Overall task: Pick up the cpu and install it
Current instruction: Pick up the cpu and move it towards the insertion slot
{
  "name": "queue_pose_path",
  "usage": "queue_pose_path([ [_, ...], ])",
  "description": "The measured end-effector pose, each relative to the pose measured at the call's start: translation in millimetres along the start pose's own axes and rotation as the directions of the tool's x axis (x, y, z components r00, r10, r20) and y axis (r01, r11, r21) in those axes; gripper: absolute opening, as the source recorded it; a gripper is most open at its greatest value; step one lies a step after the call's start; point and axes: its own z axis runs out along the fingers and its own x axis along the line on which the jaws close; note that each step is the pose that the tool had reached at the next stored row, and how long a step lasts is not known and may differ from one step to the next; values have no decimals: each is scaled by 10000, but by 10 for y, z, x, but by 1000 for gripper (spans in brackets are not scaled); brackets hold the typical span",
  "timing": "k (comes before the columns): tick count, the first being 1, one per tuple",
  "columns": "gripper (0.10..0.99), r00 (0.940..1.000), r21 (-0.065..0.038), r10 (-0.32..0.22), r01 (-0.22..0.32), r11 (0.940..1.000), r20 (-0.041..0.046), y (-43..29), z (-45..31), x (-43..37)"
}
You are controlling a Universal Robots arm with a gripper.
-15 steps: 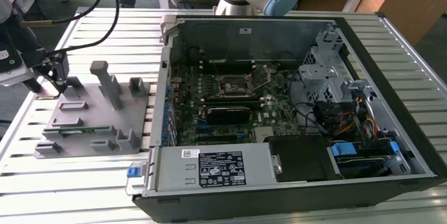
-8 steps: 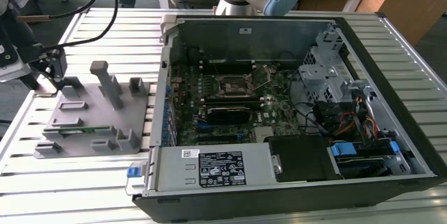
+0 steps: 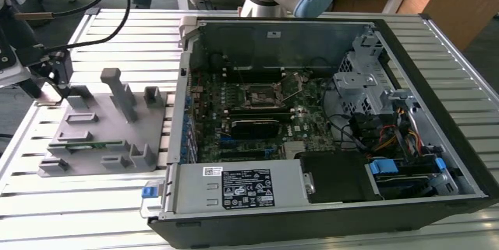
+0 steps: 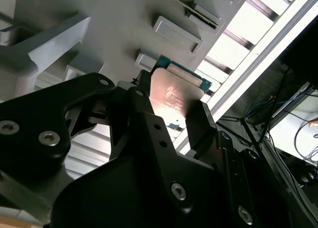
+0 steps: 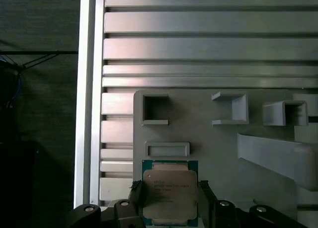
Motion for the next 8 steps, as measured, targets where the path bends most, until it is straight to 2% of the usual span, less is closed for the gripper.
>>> queue_pose_path([
  [8,529,10000,0,0,0,10000,1,7,-86,2],
])
